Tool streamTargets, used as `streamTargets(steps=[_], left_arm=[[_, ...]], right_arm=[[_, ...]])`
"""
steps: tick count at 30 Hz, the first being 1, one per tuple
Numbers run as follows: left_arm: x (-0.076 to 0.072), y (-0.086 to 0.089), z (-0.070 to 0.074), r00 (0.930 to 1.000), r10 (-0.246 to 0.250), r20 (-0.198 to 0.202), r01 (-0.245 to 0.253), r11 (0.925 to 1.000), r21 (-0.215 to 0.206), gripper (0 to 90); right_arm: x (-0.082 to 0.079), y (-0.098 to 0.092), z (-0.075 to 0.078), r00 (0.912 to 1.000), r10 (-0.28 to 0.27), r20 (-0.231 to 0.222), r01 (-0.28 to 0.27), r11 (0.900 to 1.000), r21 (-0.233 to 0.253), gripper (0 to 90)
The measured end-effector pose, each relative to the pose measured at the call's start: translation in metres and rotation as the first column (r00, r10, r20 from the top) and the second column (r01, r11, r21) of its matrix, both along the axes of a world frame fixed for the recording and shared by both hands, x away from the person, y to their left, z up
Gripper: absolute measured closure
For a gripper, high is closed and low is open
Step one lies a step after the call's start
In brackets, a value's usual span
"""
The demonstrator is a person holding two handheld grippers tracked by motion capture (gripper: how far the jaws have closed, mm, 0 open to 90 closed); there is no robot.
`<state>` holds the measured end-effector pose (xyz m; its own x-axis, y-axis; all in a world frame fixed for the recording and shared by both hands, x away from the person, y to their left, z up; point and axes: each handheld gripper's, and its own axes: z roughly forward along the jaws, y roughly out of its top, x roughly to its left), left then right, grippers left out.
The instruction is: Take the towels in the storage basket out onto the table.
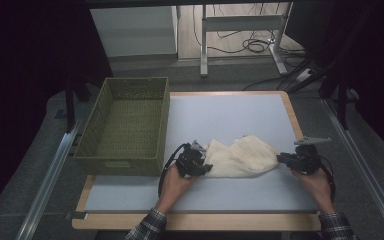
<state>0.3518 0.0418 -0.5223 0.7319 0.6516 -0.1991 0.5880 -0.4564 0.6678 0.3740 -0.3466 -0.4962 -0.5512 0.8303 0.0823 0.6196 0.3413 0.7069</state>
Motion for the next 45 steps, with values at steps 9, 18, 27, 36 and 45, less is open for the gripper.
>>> streamTargets(steps=[9, 18, 27, 36, 45], left_arm=[[0.039, -0.004, 0.031, 0.9962, 0.081, 0.031, -0.079, 0.9955, -0.051, 40.7], [0.079, -0.031, 0.003, 0.9931, 0.092, -0.073, -0.088, 0.9945, 0.057, 50.1], [0.090, -0.019, 0.018, 0.9938, 0.111, 0.003, -0.111, 0.9928, 0.044, 88.2], [0.086, -0.005, 0.100, 0.9585, 0.152, 0.241, -0.152, 0.9882, -0.022, 88.4], [0.019, 0.003, 0.059, 0.9810, 0.059, 0.185, -0.068, 0.9968, 0.043, 87.3]], right_arm=[[0.030, 0.032, 0.020, 0.9969, 0.053, 0.058, -0.054, 0.998, 0.021, 56.4], [0.088, 0.076, -0.009, 0.9939, 0.110, -0.013, -0.110, 0.994, 0.002, 49.0], [0.083, 0.081, -0.006, 0.9926, 0.120, -0.014, -0.121, 0.990, -0.076, 86.0], [0.074, 0.053, 0.052, 0.9843, 0.027, 0.175, -0.031, 0.999, 0.021, 85.6], [0.011, 0.018, 0.049, 0.9844, 0.049, 0.169, -0.064, 0.994, 0.088, 84.3]])
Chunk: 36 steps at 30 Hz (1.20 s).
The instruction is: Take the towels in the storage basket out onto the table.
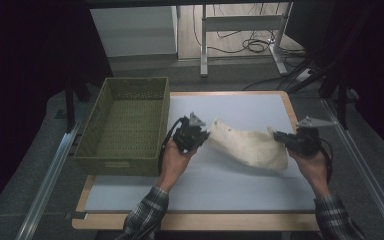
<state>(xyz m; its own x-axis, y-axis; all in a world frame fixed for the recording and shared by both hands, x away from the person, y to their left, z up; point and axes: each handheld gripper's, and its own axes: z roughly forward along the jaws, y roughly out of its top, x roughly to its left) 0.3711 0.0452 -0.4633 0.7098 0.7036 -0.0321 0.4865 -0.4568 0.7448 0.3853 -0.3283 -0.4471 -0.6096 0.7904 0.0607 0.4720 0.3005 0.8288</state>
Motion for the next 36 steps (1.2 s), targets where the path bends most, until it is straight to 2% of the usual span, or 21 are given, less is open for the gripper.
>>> streamTargets(steps=[2, 3, 4, 5, 6, 8, 11, 15, 18, 21, 23, 24, 26, 28, 30, 32, 36], left_arm=[[-0.010, 0.001, -0.023, 0.9981, 0.000, -0.062, 0.001, 0.9999, 0.010, 87.0], [-0.014, 0.002, -0.034, 0.9949, -0.009, -0.101, 0.010, 0.9999, 0.014, 85.9], [-0.017, 0.003, -0.043, 0.9904, -0.016, -0.137, 0.017, 0.9998, 0.010, 82.2], [-0.020, 0.003, -0.049, 0.9880, -0.018, -0.153, 0.019, 0.9998, 0.004, 75.1], [-0.023, 0.005, -0.051, 0.9883, -0.011, -0.152, 0.012, 0.9999, 0.005, 68.3], [-0.023, 0.009, -0.047, 0.9894, 0.009, -0.145, -0.009, 1.0000, -0.001, 53.7], [-0.018, 0.011, -0.028, 0.9946, 0.041, -0.096, -0.043, 0.9988, -0.023, 48.4], [-0.004, 0.003, -0.005, 0.9981, 0.042, -0.044, -0.044, 0.9980, -0.046, 46.7], [0.017, -0.011, -0.006, 0.9981, 0.037, -0.050, -0.037, 0.9992, -0.012, 47.0], [0.040, -0.018, -0.022, 0.9937, 0.040, -0.105, -0.040, 0.9992, -0.002, 47.4], [0.050, -0.021, -0.035, 0.9882, 0.053, -0.143, -0.051, 0.9986, 0.015, 47.5], [0.052, -0.022, -0.041, 0.9863, 0.050, -0.157, -0.046, 0.9986, 0.026, 48.2], [0.052, -0.025, -0.051, 0.9843, 0.024, -0.175, -0.014, 0.9982, 0.058, 56.4], [0.047, -0.028, -0.057, 0.9870, 0.008, -0.161, 0.004, 0.9973, 0.074, 69.4], [0.044, -0.028, -0.057, 0.9874, -0.007, -0.158, 0.017, 0.9978, 0.064, 80.8], [0.040, -0.028, -0.053, 0.9919, -0.008, -0.127, 0.018, 0.9964, 0.083, 83.6], [0.033, -0.022, -0.038, 0.9975, 0.001, -0.071, 0.002, 0.9991, 0.043, 84.4]], right_arm=[[-0.011, -0.005, -0.017, 0.9992, 0.000, -0.040, 0.000, 1.000, -0.018, 83.4], [-0.016, -0.008, -0.026, 0.9982, -0.003, -0.060, 0.001, 1.000, -0.031, 81.8], [-0.019, -0.011, -0.035, 0.9964, -0.010, -0.085, 0.006, 0.999, -0.045, 78.0], [-0.022, -0.013, -0.042, 0.9938, -0.015, -0.111, 0.009, 0.999, -0.053, 73.4], [-0.025, -0.016, -0.047, 0.9922, -0.022, -0.123, 0.014, 0.998, -0.065, 70.1], [-0.030, -0.023, -0.050, 0.9927, -0.040, -0.114, 0.032, 0.997, -0.073, 64.0], [-0.033, -0.031, -0.040, 0.9942, -0.071, -0.081, 0.066, 0.996, -0.063, 59.4], [-0.029, -0.030, -0.026, 0.9964, -0.066, -0.053, 0.063, 0.997, -0.051, 59.4], [-0.021, -0.025, -0.026, 0.9964, -0.062, -0.058, 0.060, 0.998, -0.037, 59.4], [-0.011, -0.021, -0.032, 0.9947, -0.063, -0.082, 0.058, 0.997, -0.056, 56.8], [-0.004, -0.021, -0.039, 0.9910, -0.064, -0.118, 0.057, 0.996, -0.066, 55.0], [-0.002, -0.023, -0.043, 0.9887, -0.064, -0.135, 0.057, 0.997, -0.060, 55.8], [0.000, -0.025, -0.050, 0.9830, -0.059, -0.174, 0.052, 0.998, -0.043, 66.7], [-0.002, -0.025, -0.056, 0.9814, -0.048, -0.186, 0.040, 0.998, -0.049, 79.8], [-0.006, -0.023, -0.057, 0.9826, -0.042, -0.181, 0.032, 0.998, -0.057, 83.3], [-0.011, -0.021, -0.053, 0.9868, -0.043, -0.156, 0.033, 0.998, -0.061, 83.6], [-0.022, -0.022, -0.035, 0.9938, -0.025, -0.108, 0.020, 0.999, -0.048, 83.5]])
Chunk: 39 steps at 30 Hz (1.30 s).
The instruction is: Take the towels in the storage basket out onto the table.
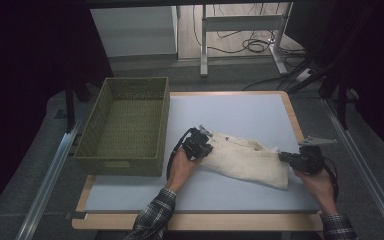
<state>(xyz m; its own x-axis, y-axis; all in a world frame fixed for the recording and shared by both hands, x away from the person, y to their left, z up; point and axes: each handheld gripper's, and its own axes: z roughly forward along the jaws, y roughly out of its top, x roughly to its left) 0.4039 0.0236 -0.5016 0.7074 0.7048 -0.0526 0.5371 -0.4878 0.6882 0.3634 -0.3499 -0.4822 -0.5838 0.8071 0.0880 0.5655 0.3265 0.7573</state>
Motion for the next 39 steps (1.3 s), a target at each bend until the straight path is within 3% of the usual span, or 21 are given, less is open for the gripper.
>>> streamTargets(steps=[5, 10, 15, 20, 22, 23, 25, 30, 37, 39], left_arm=[[-0.017, 0.011, 0.019, 0.9982, -0.012, 0.059, 0.014, 0.9990, -0.042, 85.2], [-0.047, 0.026, 0.028, 0.9957, -0.040, 0.083, 0.047, 0.9953, -0.085, 85.0], [-0.081, 0.041, 0.020, 0.9956, -0.074, 0.056, 0.080, 0.9911, -0.107, 84.4], [-0.114, 0.053, 0.002, 0.9924, -0.122, -0.014, 0.119, 0.9842, -0.131, 82.4], [-0.123, 0.060, -0.002, 0.9921, -0.122, -0.027, 0.117, 0.9821, -0.148, 76.4], [-0.126, 0.063, -0.002, 0.9937, -0.111, -0.019, 0.107, 0.9832, -0.148, 69.4], [-0.126, 0.068, 0.004, 0.9965, -0.083, 0.001, 0.083, 0.9868, -0.139, 57.9], [-0.107, 0.064, 0.019, 0.9982, -0.052, 0.029, 0.056, 0.9883, -0.142, 47.8], [-0.052, 0.025, 0.013, 0.9993, -0.016, 0.033, 0.019, 0.9934, -0.113, 47.2], [-0.033, 0.017, 0.011, 0.9985, 0.010, 0.053, -0.005, 0.9952, -0.098, 49.4]], right_arm=[[-0.014, -0.003, 0.019, 0.9993, 0.025, 0.026, -0.026, 0.999, 0.019, 82.8], [-0.036, -0.003, 0.025, 0.9972, 0.067, 0.034, -0.068, 0.998, 0.019, 81.6], [-0.060, 0.000, 0.019, 0.9938, 0.107, 0.032, -0.108, 0.994, 0.023, 77.7], [-0.079, 0.002, 0.010, 0.9901, 0.141, 0.001, -0.140, 0.989, 0.049, 72.3], [-0.085, 0.002, 0.011, 0.9889, 0.148, 0.007, -0.148, 0.988, 0.049, 69.2], [-0.087, 0.002, 0.012, 0.9894, 0.144, 0.016, -0.145, 0.989, 0.042, 67.7], [-0.088, -0.001, 0.016, 0.9904, 0.135, 0.030, -0.136, 0.990, 0.036, 65.0], [-0.077, -0.009, 0.023, 0.9949, 0.089, 0.048, -0.091, 0.996, 0.027, 61.6], [-0.037, -0.014, 0.005, 0.9998, -0.003, 0.020, 0.003, 1.000, -0.003, 62.2], [-0.025, -0.016, 0.001, 0.9995, -0.031, 0.008, 0.031, 0.999, -0.007, 63.5]])
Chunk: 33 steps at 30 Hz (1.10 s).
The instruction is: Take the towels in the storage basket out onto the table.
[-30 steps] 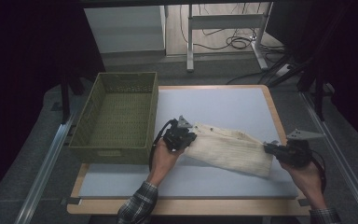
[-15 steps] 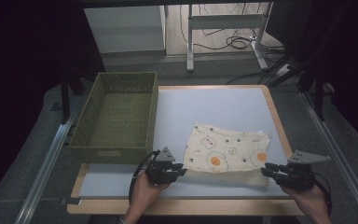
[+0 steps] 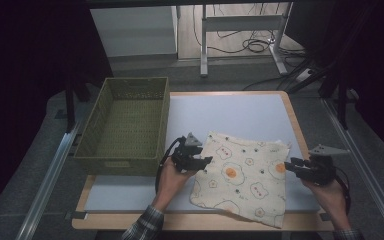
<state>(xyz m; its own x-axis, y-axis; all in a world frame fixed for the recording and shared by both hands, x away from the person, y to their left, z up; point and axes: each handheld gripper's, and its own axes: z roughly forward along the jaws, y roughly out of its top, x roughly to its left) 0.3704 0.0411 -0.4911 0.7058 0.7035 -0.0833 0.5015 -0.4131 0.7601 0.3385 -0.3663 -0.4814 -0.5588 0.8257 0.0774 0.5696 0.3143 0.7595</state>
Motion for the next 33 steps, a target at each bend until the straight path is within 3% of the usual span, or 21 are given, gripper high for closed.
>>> streamTargets(steps=[4, 7, 9, 12, 14, 18, 21, 24, 26, 30, 32, 33], left_arm=[[0.039, -0.008, -0.007, 0.9992, 0.031, 0.023, -0.032, 0.9993, 0.018, 54.7], [0.064, -0.010, -0.014, 0.9988, 0.045, 0.019, -0.045, 0.9990, 0.004, 56.8], [0.077, -0.011, -0.018, 0.9979, 0.063, 0.018, -0.063, 0.9980, 0.001, 58.2], [0.091, -0.013, -0.025, 0.9968, 0.079, 0.014, -0.079, 0.9968, 0.013, 58.8], [0.097, -0.015, -0.030, 0.9962, 0.085, 0.021, -0.085, 0.9958, 0.033, 57.2], [0.104, -0.015, -0.040, 0.9941, 0.107, 0.018, -0.108, 0.9929, 0.050, 54.8], [0.108, -0.014, -0.046, 0.9964, 0.085, 0.010, -0.085, 0.9954, 0.044, 51.9], [0.111, -0.017, -0.047, 0.9974, 0.071, 0.016, -0.071, 0.9966, 0.041, 49.2], [0.113, -0.020, -0.047, 0.9983, 0.053, 0.026, -0.054, 0.9971, 0.053, 48.1], [0.113, -0.024, -0.047, 0.9996, 0.028, -0.007, -0.028, 0.9995, 0.018, 65.1], [0.112, -0.023, -0.045, 0.9998, 0.002, -0.022, -0.002, 0.9997, 0.026, 82.3], [0.111, -0.024, -0.044, 0.9998, 0.002, -0.019, -0.002, 0.9996, 0.029, 85.4]], right_arm=[[0.022, -0.005, -0.006, 0.9987, -0.051, -0.002, 0.051, 0.999, -0.005, 69.4], [0.036, -0.007, -0.008, 0.9963, -0.085, 0.012, 0.085, 0.996, -0.010, 73.2], [0.046, -0.006, -0.009, 0.9947, -0.102, 0.010, 0.102, 0.995, -0.005, 74.7], [0.060, -0.004, -0.013, 0.9930, -0.118, 0.005, 0.118, 0.992, -0.041, 74.9], [0.068, -0.002, -0.017, 0.9920, -0.127, 0.001, 0.126, 0.990, -0.055, 74.6], [0.079, -0.001, -0.027, 0.9909, -0.134, -0.016, 0.132, 0.988, -0.081, 64.7], [0.081, 0.001, -0.034, 0.9933, -0.114, -0.015, 0.112, 0.990, -0.090, 61.9], [0.080, 0.004, -0.034, 0.9930, -0.118, -0.007, 0.117, 0.986, -0.115, 65.2], [0.079, 0.006, -0.034, 0.9919, -0.127, -0.005, 0.126, 0.984, -0.123, 73.9], [0.079, 0.003, -0.032, 0.9920, -0.122, -0.031, 0.118, 0.988, -0.102, 86.0], [0.080, 0.002, -0.032, 0.9924, -0.116, -0.041, 0.112, 0.989, -0.100, 87.5], [0.081, 0.002, -0.031, 0.9924, -0.115, -0.044, 0.110, 0.989, -0.096, 87.9]])
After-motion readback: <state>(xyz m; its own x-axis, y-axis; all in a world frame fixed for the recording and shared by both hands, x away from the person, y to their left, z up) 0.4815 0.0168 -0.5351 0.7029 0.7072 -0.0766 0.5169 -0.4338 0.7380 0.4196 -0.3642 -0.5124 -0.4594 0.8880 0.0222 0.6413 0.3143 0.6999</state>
